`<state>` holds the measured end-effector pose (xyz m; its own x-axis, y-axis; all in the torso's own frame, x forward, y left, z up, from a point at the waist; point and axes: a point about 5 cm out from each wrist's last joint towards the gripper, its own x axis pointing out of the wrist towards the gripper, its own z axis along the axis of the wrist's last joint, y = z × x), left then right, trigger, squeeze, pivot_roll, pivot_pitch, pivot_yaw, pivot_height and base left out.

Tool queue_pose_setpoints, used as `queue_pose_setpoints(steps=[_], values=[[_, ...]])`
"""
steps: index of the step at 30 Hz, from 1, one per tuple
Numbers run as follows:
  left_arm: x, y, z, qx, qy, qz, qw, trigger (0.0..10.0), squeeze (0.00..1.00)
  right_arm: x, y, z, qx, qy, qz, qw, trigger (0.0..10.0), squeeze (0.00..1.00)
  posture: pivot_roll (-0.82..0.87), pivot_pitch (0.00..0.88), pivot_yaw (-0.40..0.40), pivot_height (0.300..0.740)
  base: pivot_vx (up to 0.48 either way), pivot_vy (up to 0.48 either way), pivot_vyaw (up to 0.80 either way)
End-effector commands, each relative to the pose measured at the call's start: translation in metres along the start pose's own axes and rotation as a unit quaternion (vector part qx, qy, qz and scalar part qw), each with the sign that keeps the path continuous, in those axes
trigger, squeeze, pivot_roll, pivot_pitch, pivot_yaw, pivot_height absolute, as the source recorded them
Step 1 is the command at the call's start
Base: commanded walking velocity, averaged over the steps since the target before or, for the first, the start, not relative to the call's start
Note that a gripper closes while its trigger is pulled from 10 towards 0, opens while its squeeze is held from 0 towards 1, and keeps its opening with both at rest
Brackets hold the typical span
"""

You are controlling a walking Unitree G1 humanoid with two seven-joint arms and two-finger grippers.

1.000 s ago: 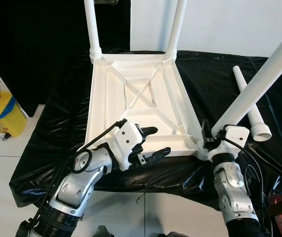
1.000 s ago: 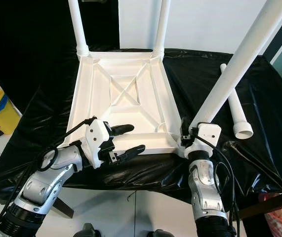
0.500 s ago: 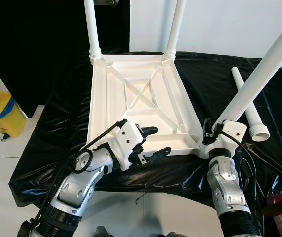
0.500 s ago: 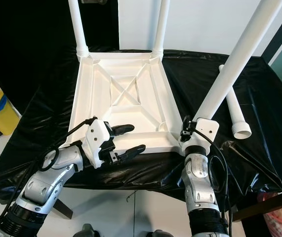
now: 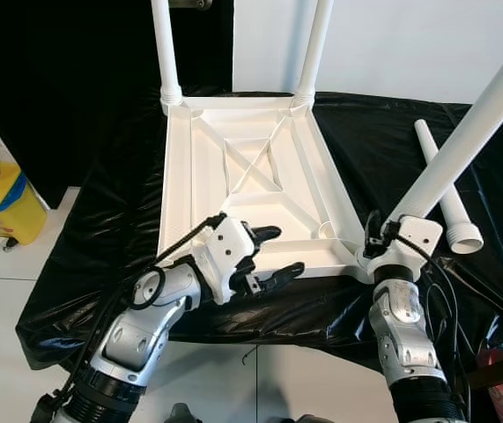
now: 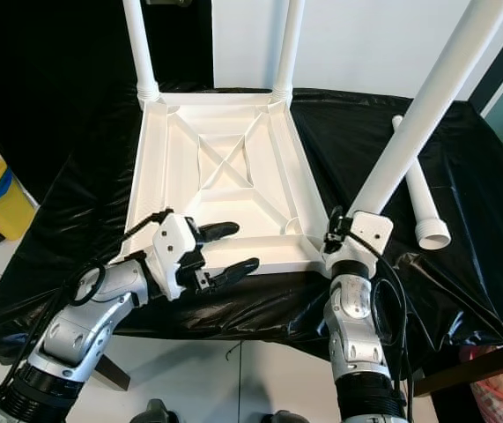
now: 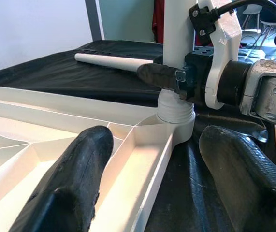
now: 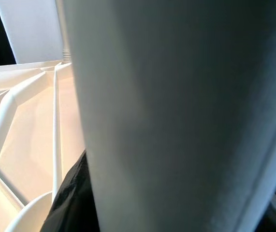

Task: Building children table

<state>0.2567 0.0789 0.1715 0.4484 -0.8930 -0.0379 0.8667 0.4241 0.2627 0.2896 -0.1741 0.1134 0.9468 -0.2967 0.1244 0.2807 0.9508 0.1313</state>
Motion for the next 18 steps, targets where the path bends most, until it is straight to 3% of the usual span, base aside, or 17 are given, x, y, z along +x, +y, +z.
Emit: queue_pose_setpoints(steps=[1, 2, 3, 6, 7, 14, 15, 16, 17, 18], values=[[0.001, 0.001, 0.002, 0.008, -0.003, 0.007, 1.000, 10.0, 0.00, -0.010, -0.021, -0.025, -0.013, 0.062, -0.041, 0.997, 10.0, 0.00, 0.03, 0.056, -0.072, 0.740, 0.000, 0.000, 0.00], [0.001, 0.001, 0.002, 0.008, -0.003, 0.007, 1.000, 10.0, 0.00, -0.010, -0.021, -0.025, -0.013, 0.062, -0.041, 0.997, 10.0, 0.00, 0.03, 0.056, -0.072, 0.740, 0.000, 0.000, 0.00], [0.001, 0.000, 0.002, 0.007, -0.003, 0.006, 1.000, 10.0, 0.00, -0.009, -0.019, -0.021, -0.011, 0.049, -0.026, 0.998, 10.0, 0.11, 0.03, 0.056, -0.073, 0.740, 0.000, 0.000, 0.00], [0.001, 0.000, 0.002, 0.007, -0.003, 0.006, 1.000, 10.0, 0.00, -0.009, -0.019, -0.021, -0.011, 0.049, -0.026, 0.998, 10.0, 0.11, 0.03, 0.056, -0.073, 0.740, 0.000, 0.000, 0.00], [0.002, -0.001, 0.002, 0.006, -0.005, 0.003, 1.000, 10.0, 0.00, -0.005, -0.019, -0.009, -0.010, 0.015, 0.023, 1.000, 10.0, 1.00, 0.02, 0.057, -0.073, 0.740, 0.000, 0.000, 0.00], [0.004, -0.001, 0.002, 0.005, -0.006, 0.001, 1.000, 10.0, 0.00, 0.002, -0.024, 0.003, -0.025, -0.009, 0.116, 0.993, 10.0, 1.00, 0.01, 0.060, -0.073, 0.740, 0.000, 0.000, 0.00], [0.004, -0.001, 0.003, 0.005, -0.007, 0.002, 1.000, 10.0, 0.00, 0.003, -0.026, 0.006, -0.038, -0.012, 0.146, 0.988, 10.0, 0.59, 0.01, 0.060, -0.073, 0.740, 0.000, 0.000, 0.00], [0.004, -0.001, 0.003, 0.005, -0.007, 0.002, 1.000, 10.0, 0.00, 0.003, -0.026, 0.006, -0.038, -0.012, 0.146, 0.988, 10.0, 0.59, 0.01, 0.060, -0.073, 0.740, 0.000, 0.000, 0.00], [0.004, 0.000, 0.003, 0.005, -0.008, 0.002, 1.000, 10.0, 0.00, 0.003, -0.028, 0.007, -0.044, -0.007, 0.179, 0.983, 10.0, 0.00, 0.01, 0.063, -0.071, 0.740, 0.000, 0.000, 0.00], [0.004, 0.000, 0.003, 0.006, -0.008, 0.003, 1.000, 10.0, 0.00, 0.004, -0.029, 0.008, -0.047, -0.003, 0.200, 0.979, 10.0, 0.00, 0.01, 0.063, -0.071, 0.740, 0.000, 0.000, 0.00]])
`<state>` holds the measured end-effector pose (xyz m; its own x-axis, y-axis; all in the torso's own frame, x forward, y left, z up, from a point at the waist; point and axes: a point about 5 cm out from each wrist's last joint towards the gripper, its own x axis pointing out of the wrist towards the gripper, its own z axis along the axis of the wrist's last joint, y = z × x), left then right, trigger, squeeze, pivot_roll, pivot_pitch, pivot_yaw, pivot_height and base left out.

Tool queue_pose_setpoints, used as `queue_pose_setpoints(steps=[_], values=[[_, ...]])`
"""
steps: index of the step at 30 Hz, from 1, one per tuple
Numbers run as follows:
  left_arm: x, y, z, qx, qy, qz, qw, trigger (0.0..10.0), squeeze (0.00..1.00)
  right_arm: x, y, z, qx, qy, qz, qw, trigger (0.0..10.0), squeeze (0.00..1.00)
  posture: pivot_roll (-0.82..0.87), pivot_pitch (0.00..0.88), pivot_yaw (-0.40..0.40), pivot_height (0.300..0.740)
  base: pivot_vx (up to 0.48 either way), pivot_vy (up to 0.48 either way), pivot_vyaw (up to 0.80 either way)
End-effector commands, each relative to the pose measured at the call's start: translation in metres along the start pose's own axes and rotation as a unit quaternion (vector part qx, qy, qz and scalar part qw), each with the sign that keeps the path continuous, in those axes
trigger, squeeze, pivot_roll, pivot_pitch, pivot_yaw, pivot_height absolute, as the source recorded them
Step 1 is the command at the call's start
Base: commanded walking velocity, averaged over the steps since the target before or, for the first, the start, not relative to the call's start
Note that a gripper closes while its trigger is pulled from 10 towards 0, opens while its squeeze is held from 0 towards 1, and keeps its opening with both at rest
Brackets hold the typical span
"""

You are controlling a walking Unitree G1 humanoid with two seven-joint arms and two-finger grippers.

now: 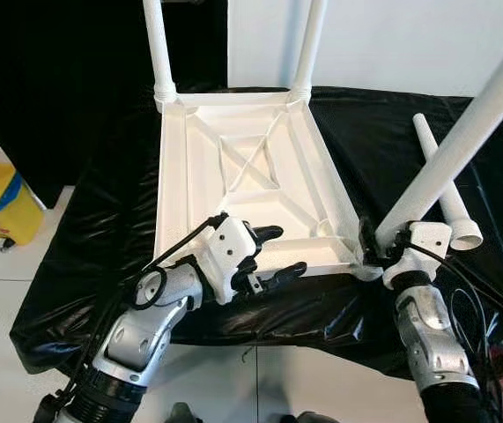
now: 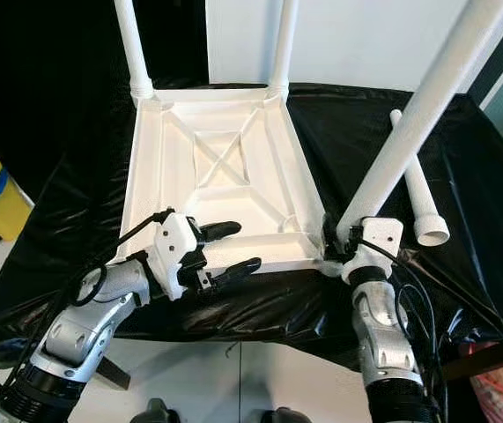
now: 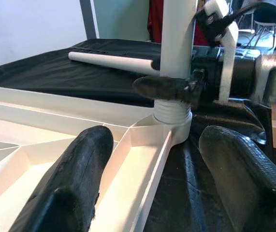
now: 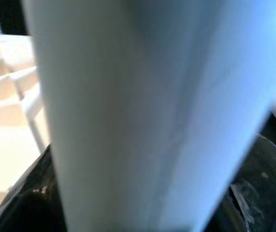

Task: Building children table

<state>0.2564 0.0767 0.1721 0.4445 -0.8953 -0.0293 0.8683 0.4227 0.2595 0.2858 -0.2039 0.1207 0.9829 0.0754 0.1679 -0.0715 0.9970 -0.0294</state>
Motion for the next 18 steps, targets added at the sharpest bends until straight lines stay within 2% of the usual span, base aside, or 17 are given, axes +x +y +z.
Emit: queue_pose_setpoints(steps=[1, 3, 5, 8, 13, 18], values=[[0.002, 0.001, 0.002, 0.007, -0.004, 0.004, 1.000, 10.0, 0.00, -0.003, -0.001, -0.002, 0.005, 0.009, 0.033, 0.999, 10.0, 0.00, 0.01, 0.064, -0.072, 0.740, 0.000, 0.000, 0.00], [0.002, 0.001, 0.002, 0.007, -0.004, 0.005, 1.000, 10.0, 0.00, -0.003, -0.003, -0.001, 0.001, 0.012, 0.052, 0.999, 10.0, 0.00, 0.01, 0.064, -0.072, 0.740, 0.000, 0.000, 0.00], [0.002, 0.002, 0.003, 0.008, -0.005, 0.006, 1.000, 10.0, 0.00, -0.003, -0.005, 0.000, -0.012, 0.018, 0.097, 0.995, 10.0, 0.00, 0.00, 0.066, -0.068, 0.740, 0.000, 0.000, 0.00], [0.002, 0.003, 0.003, 0.008, -0.005, 0.006, 1.000, 10.0, 0.00, -0.003, -0.006, 0.000, -0.020, 0.019, 0.115, 0.993, 10.0, 0.00, 0.00, 0.066, -0.068, 0.740, 0.000, 0.000, 0.00], [0.003, 0.003, 0.004, 0.008, -0.006, 0.002, 1.000, 10.0, 0.00, 0.003, -0.013, 0.003, -0.034, 0.033, 0.188, 0.981, 10.0, 0.00, 0.00, 0.065, -0.060, 0.740, 0.000, 0.000, 0.00], [0.004, -0.002, 0.004, 0.006, -0.006, -0.013, 1.000, 10.0, 0.00, 0.009, -0.018, 0.004, -0.046, 0.039, 0.221, 0.973, 10.0, 0.00, 0.00, 0.064, -0.059, 0.740, 0.000, 0.000, 0.00]])
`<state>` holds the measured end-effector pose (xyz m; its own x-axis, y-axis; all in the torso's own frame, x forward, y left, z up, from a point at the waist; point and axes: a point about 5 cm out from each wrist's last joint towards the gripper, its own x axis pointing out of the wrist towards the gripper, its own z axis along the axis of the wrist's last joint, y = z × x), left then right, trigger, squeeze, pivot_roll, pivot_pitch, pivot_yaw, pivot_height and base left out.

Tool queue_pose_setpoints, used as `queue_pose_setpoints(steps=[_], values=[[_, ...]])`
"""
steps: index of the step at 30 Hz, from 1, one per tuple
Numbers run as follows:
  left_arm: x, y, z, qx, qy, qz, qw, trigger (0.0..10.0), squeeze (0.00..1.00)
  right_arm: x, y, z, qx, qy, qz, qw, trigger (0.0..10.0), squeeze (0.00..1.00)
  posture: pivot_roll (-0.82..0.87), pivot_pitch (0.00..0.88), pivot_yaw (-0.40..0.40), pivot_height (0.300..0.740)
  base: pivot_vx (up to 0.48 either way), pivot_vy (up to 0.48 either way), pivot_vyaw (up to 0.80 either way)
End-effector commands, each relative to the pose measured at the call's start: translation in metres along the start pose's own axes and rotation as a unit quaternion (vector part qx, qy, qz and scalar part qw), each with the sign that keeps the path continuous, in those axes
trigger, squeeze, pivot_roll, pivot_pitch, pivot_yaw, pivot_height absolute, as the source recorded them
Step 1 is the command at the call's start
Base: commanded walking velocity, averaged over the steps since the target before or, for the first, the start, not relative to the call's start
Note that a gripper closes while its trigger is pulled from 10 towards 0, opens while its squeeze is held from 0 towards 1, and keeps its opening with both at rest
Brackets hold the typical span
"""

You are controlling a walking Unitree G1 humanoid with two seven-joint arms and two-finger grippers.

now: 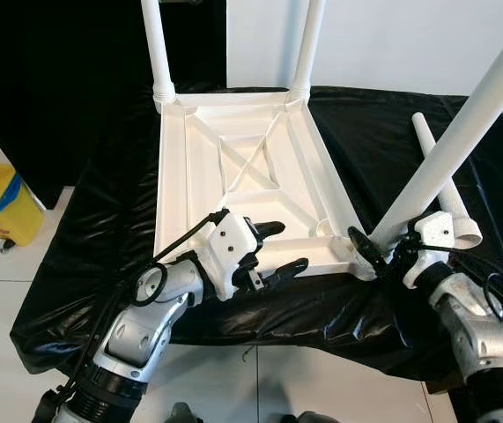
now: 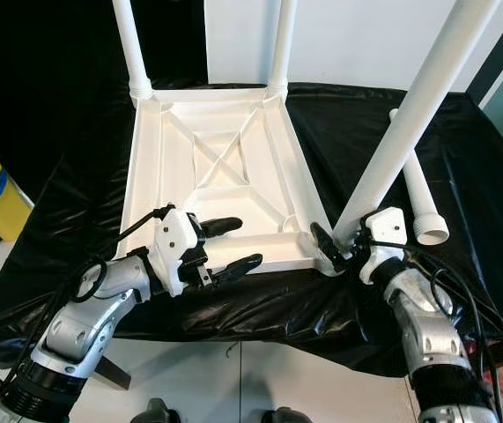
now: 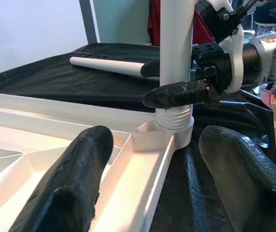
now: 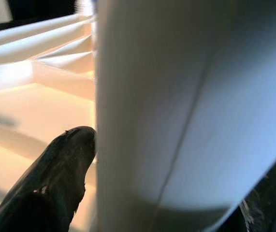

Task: Building children table

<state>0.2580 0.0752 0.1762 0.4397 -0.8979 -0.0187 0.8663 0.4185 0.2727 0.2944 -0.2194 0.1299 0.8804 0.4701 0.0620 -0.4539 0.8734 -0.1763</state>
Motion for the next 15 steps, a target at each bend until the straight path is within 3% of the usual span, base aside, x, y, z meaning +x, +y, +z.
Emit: queue_pose_setpoints(steps=[1, 2, 3, 4, 5, 15], values=[[0.003, -0.004, 0.000, -0.001, 0.000, -0.012, 1.000, 10.0, 0.00, 0.000, -0.002, -0.004, 0.004, 0.007, 0.014, 1.000, 10.0, 0.00, 0.00, 0.064, -0.059, 0.740, 0.000, 0.000, 0.00], [0.003, -0.005, 0.000, -0.001, 0.000, -0.015, 1.000, 10.0, 0.00, 0.001, -0.004, -0.004, 0.003, 0.009, 0.018, 1.000, 4.9, 0.00, 0.00, 0.064, -0.059, 0.740, 0.000, 0.000, 0.00], [0.003, -0.007, 0.000, -0.002, 0.000, -0.018, 1.000, 10.0, 0.00, 0.001, -0.005, -0.004, 0.002, 0.011, 0.019, 1.000, 4.3, 0.00, 0.01, 0.064, -0.060, 0.740, 0.000, 0.000, 0.00], [0.003, -0.007, 0.000, -0.002, 0.000, -0.018, 1.000, 10.0, 0.00, 0.001, -0.005, -0.004, 0.002, 0.011, 0.019, 1.000, 4.3, 0.00, 0.01, 0.064, -0.060, 0.740, 0.000, 0.000, 0.00], [0.003, -0.007, 0.000, -0.002, 0.001, -0.018, 1.000, 10.0, 0.00, 0.001, -0.007, -0.006, 0.003, 0.013, 0.021, 1.000, 0.0, 0.00, 0.01, 0.063, -0.059, 0.740, 0.000, 0.000, 0.00], [0.001, -0.005, 0.000, 0.000, 0.002, -0.016, 1.000, 10.0, 0.00, -0.004, -0.012, -0.017, 0.017, 0.033, 0.029, 0.999, 0.0, 0.00, 0.01, 0.057, -0.057, 0.740, 0.000, 0.000, 0.00]])
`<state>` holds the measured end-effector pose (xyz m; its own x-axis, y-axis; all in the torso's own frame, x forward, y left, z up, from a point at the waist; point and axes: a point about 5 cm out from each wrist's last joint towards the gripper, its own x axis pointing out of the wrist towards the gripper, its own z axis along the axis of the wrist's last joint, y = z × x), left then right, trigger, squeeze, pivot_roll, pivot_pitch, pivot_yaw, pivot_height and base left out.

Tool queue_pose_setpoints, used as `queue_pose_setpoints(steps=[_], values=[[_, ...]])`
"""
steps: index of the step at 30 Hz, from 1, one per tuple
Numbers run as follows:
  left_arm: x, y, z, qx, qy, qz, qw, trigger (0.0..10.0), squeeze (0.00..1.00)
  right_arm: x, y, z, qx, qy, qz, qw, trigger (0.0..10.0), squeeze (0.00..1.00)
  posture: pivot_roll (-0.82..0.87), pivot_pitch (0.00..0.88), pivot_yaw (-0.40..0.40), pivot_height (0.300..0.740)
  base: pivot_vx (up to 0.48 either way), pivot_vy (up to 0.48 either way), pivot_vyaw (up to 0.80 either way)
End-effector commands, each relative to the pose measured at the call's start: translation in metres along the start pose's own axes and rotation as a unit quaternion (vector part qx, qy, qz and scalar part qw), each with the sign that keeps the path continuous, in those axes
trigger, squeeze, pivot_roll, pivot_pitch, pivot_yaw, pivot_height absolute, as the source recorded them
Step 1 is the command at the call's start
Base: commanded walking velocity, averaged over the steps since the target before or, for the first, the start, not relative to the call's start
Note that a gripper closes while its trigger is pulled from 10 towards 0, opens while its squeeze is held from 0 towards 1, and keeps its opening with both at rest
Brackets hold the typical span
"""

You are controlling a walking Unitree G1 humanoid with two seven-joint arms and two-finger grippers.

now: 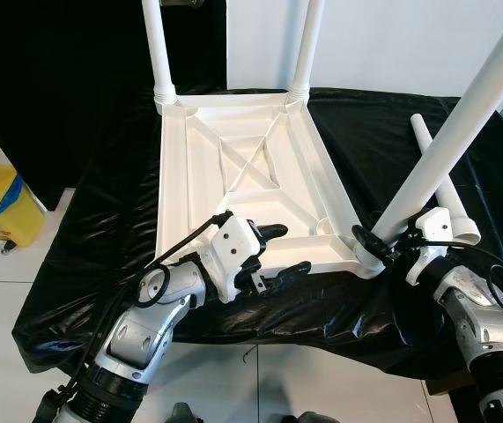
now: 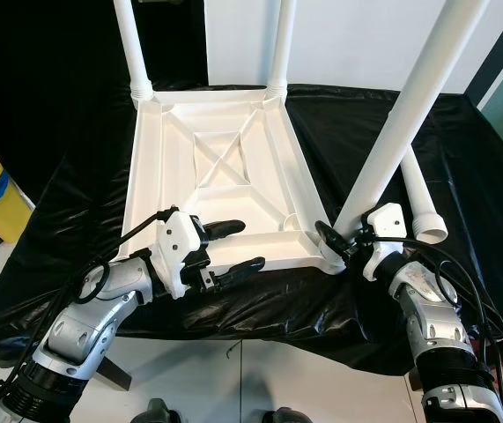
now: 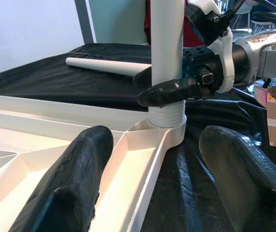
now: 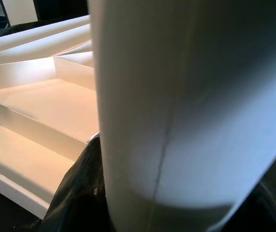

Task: Building children table

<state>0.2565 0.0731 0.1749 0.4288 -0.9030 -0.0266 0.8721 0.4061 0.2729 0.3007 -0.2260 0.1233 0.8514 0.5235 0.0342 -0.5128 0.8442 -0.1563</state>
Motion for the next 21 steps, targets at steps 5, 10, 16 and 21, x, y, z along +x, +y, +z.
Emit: queue_pose_setpoints(steps=[5, 10, 16, 21], values=[[-0.001, -0.002, 0.001, 0.001, 0.000, -0.008, 1.000, 10.0, 0.00, -0.009, -0.003, -0.017, 0.027, 0.037, -0.013, 0.999, 4.8, 0.00, 0.01, 0.052, -0.056, 0.740, 0.000, 0.000, 0.00], [-0.001, -0.002, 0.001, 0.002, 0.001, -0.009, 1.000, 10.0, 0.00, -0.010, 0.000, -0.024, 0.047, 0.047, -0.029, 0.997, 10.0, 0.00, 0.01, 0.050, -0.057, 0.740, 0.000, 0.000, 0.00], [0.000, -0.004, 0.001, 0.001, 0.000, -0.013, 1.000, 10.0, 0.00, -0.009, 0.008, -0.037, 0.048, 0.075, -0.102, 0.991, 10.0, 0.00, 0.01, 0.054, -0.056, 0.740, 0.000, 0.000, 0.00], [0.000, -0.004, 0.001, 0.000, 0.000, -0.014, 1.000, 10.0, 0.00, -0.009, 0.010, -0.041, 0.055, 0.089, -0.153, 0.983, 10.0, 0.00, 0.01, 0.062, -0.054, 0.740, 0.000, 0.000, 0.00]])
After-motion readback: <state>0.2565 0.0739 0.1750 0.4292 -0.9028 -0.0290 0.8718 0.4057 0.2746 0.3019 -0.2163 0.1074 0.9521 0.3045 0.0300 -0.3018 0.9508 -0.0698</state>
